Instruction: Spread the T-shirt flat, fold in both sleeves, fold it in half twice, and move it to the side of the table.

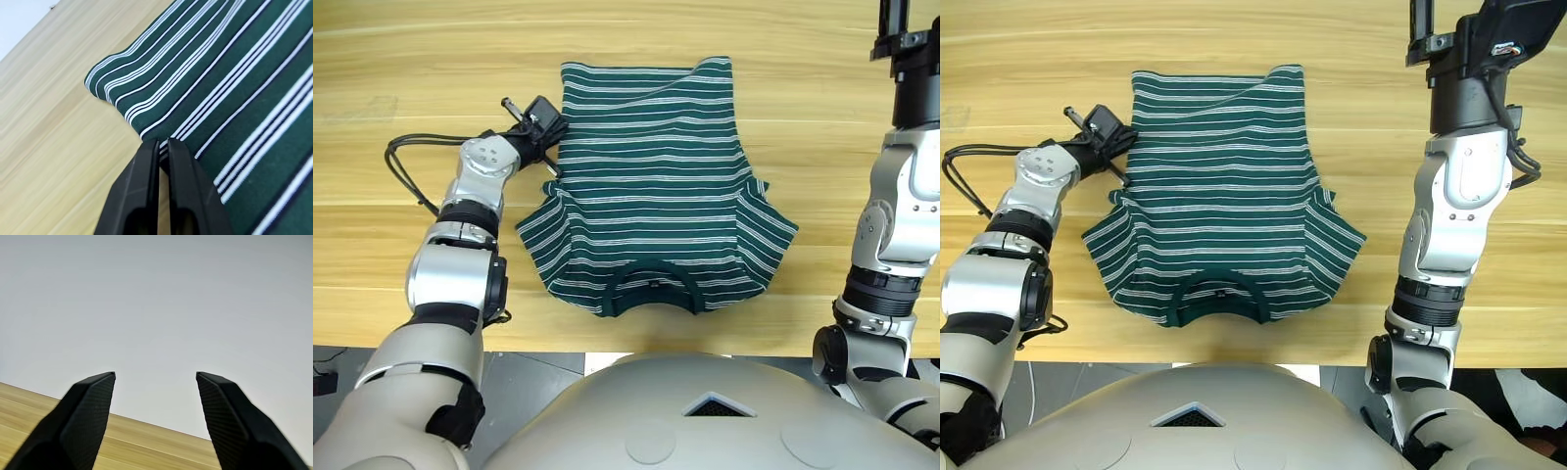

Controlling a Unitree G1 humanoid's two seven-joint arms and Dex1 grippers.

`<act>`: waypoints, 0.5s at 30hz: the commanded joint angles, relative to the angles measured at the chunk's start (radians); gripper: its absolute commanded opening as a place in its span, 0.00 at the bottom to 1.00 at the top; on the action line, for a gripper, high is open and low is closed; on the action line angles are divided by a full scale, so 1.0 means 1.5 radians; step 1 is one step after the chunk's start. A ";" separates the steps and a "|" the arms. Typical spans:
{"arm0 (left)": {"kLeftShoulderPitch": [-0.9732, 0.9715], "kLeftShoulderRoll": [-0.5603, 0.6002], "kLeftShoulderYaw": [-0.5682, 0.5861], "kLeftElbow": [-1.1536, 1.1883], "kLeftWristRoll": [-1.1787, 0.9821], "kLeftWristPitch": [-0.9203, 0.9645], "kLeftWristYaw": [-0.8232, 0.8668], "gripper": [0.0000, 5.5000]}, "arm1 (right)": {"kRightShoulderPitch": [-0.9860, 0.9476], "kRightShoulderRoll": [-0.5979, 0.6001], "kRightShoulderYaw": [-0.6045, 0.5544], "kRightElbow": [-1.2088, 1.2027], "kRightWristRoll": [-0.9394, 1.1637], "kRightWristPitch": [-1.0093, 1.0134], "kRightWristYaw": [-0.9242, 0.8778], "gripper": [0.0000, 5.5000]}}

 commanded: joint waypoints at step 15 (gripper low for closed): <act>0.198 -0.105 0.205 -0.449 -0.301 -0.094 0.012 0.06 | 0.037 0.055 0.052 0.125 0.003 -0.053 0.016 0.56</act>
